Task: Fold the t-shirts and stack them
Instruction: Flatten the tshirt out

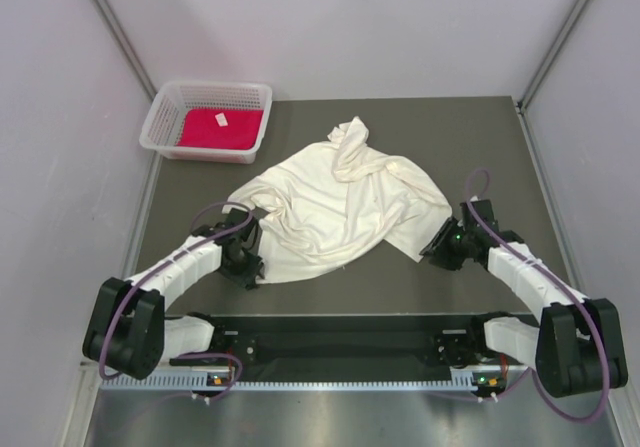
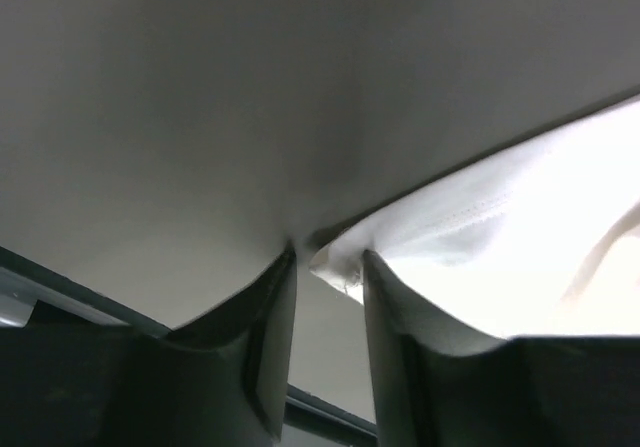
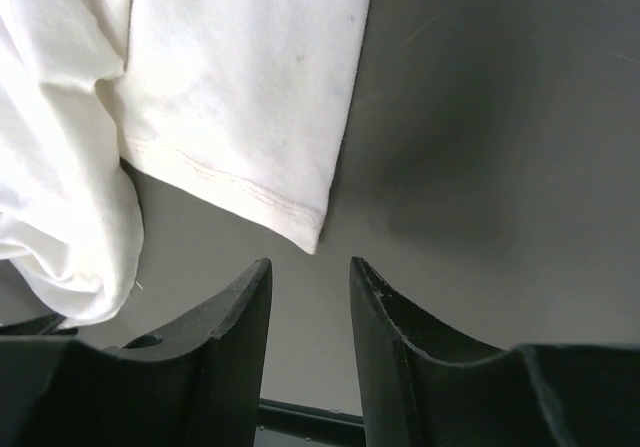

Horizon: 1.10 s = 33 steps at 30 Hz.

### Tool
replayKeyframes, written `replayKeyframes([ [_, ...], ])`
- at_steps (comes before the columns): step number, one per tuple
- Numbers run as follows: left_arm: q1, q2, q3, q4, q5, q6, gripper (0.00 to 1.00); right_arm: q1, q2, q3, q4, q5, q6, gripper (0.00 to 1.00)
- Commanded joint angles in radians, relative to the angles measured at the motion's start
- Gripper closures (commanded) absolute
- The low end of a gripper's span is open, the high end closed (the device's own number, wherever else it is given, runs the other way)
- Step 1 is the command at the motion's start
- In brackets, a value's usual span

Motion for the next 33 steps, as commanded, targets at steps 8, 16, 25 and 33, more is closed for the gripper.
replayKeyframes([
  [8,0.024,0.004,-0.073,0.094,0.043,0.034,0.96,-0.017,0.075,-0.056,0.125,-0.056,0.081,0.67],
  [16,0.029,-0.043,-0.014,0.083,0.017,0.093,1.0,-0.017,0.116,-0.083,0.189,-0.025,0.081,0.68],
  [25,0.032,-0.097,0.049,0.049,0.013,0.151,1.0,-0.016,0.177,-0.09,0.239,-0.018,0.071,0.8],
  [33,0.036,-0.116,0.235,0.069,0.009,0.408,1.0,-0.017,0.021,0.023,0.165,0.131,0.032,1.0],
])
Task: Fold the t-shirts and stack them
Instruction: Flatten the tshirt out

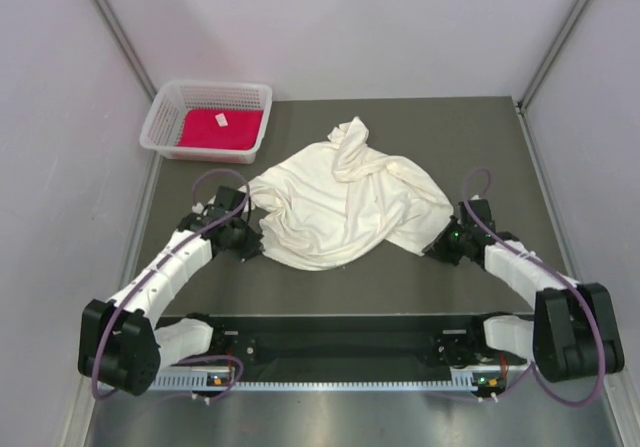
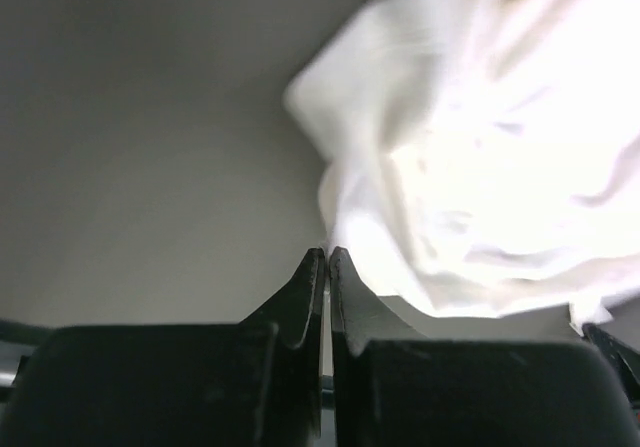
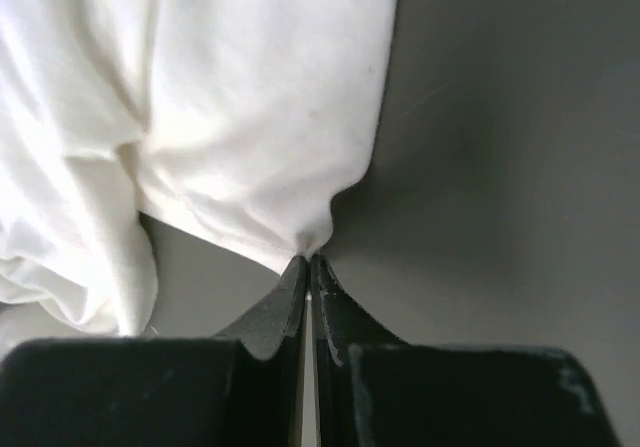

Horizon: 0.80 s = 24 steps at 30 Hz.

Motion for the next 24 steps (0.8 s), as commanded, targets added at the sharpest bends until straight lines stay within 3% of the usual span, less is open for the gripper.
replayKeyframes([
  [1,0.007,-0.025,0.161,0.032,-0.03,0.201,1.0,-0.013,-0.145,0.135,-0.042,0.168,-0.034,1.0],
  [6,0.012,-0.011,0.402,0.081,-0.041,0.368,1.0,-0.044,-0.218,0.397,-0.081,0.334,-0.078,1.0],
  [10,0.018,0.021,0.606,0.116,-0.047,0.481,1.0,-0.082,-0.192,0.718,-0.063,0.391,-0.173,1.0],
  [15,0.019,0.055,0.888,0.168,0.055,0.612,1.0,-0.173,-0.205,1.031,-0.026,0.432,-0.267,1.0],
  [18,0.019,0.039,1.025,0.229,0.179,0.67,1.0,-0.188,-0.254,1.155,0.002,0.457,-0.343,1.0],
  [24,0.019,-0.057,1.232,0.251,0.211,0.67,1.0,-0.188,-0.415,1.312,0.054,0.555,-0.495,1.0],
])
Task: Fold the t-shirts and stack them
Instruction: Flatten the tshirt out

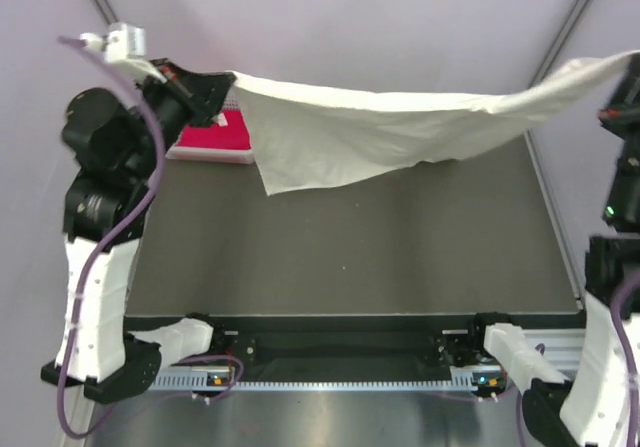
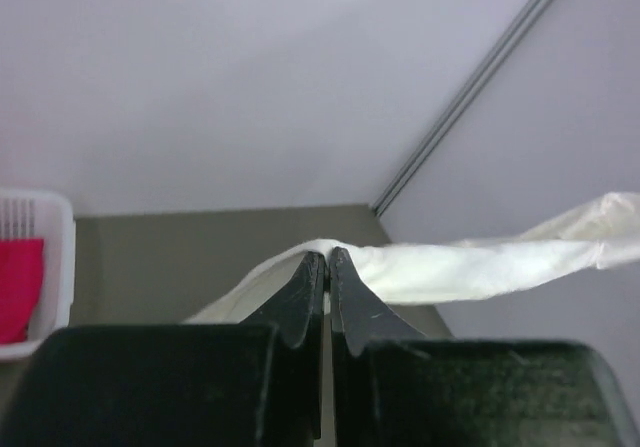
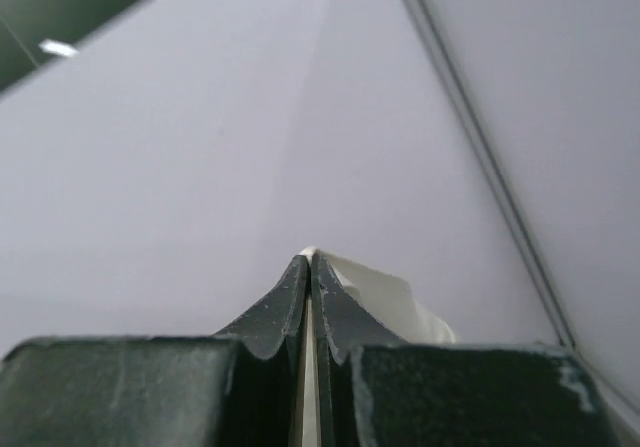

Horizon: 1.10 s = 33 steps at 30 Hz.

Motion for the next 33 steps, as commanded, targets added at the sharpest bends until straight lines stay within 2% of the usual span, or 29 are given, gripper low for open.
replayKeyframes([
  [1,0.004,-0.098,0.14,0.08,0.044,0.035,1.0,-0.011,-0.117,0.138,0.106,0.101,-0.145,1.0],
  [5,0.005,-0.144,0.298,0.056,-0.011,0.003,1.0,0.0,-0.128,0.3,0.091,0.132,-0.217,1.0],
  [9,0.004,-0.132,0.362,0.06,-0.032,-0.025,1.0,0.013,-0.09,0.429,0.085,0.124,-0.237,1.0],
  [11,0.004,-0.119,0.36,0.072,-0.035,-0.037,1.0,0.026,-0.073,0.429,0.085,0.126,-0.248,1.0],
  [14,0.005,-0.109,0.279,0.098,-0.048,-0.048,1.0,0.035,-0.044,0.4,0.081,0.118,-0.259,1.0],
  [19,0.005,-0.084,0.101,0.151,-0.121,-0.006,1.0,0.088,0.015,0.215,0.118,0.112,-0.289,1.0],
  [21,0.005,-0.026,-0.025,0.175,-0.174,0.015,1.0,0.093,0.054,0.119,0.143,0.109,-0.302,1.0],
  [22,0.005,-0.026,-0.025,0.186,-0.183,0.021,1.0,0.093,0.068,0.084,0.152,0.107,-0.302,1.0],
  [27,0.01,0.159,-0.189,0.296,-0.233,0.118,1.0,0.093,0.169,-0.196,0.316,0.091,-0.312,1.0],
  [29,0.025,0.258,-0.257,0.4,-0.231,0.156,1.0,0.092,0.208,-0.273,0.38,0.097,-0.323,1.0],
  [33,0.051,0.468,-0.282,0.543,-0.245,0.195,1.0,0.081,0.401,-0.416,0.483,0.107,-0.354,1.0],
])
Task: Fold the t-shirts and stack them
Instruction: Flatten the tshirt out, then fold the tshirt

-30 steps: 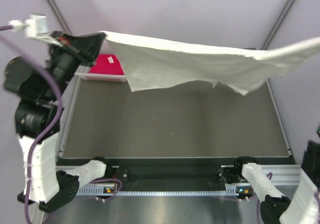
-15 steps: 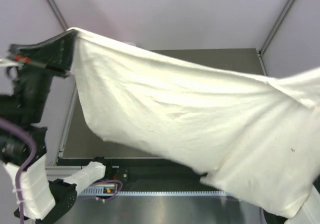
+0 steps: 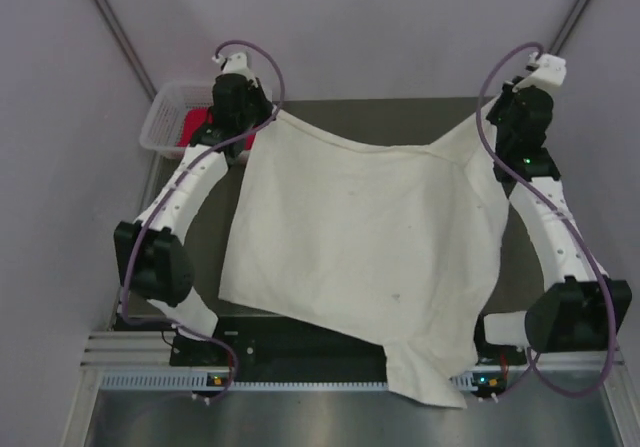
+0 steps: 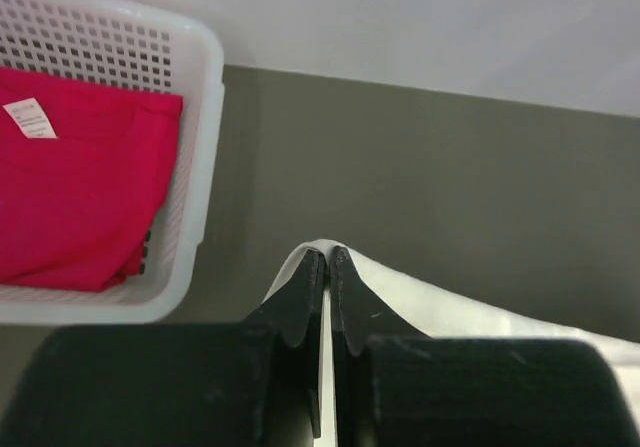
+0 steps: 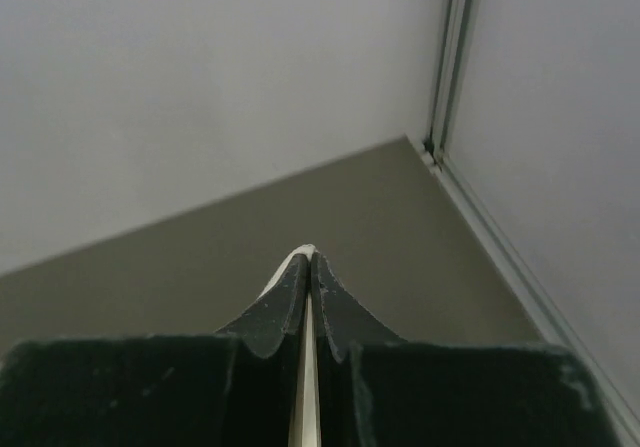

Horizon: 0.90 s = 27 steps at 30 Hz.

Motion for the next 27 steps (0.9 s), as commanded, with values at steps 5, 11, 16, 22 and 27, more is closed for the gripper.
replayKeyframes([
  [5,0.039,0.393,0.15,0.282,-0.045,0.083,1.0,-0.029,0.297,-0.016,0.241,0.003,-0.04,1.0],
  [11,0.052,0.61,0.325,0.271,-0.062,0.077,1.0,-0.031,0.445,0.065,0.201,-0.025,-0.039,1.0],
  [16,0.055,0.662,0.368,0.264,-0.052,0.095,1.0,-0.029,0.426,0.056,0.134,-0.017,-0.011,1.0],
  [22,0.075,0.675,0.358,0.225,-0.052,0.054,1.0,-0.029,0.307,-0.003,-0.075,0.009,0.143,1.0],
  [27,0.093,0.666,0.365,0.153,-0.046,0.051,1.0,-0.023,0.147,-0.108,-0.259,-0.006,0.274,1.0],
])
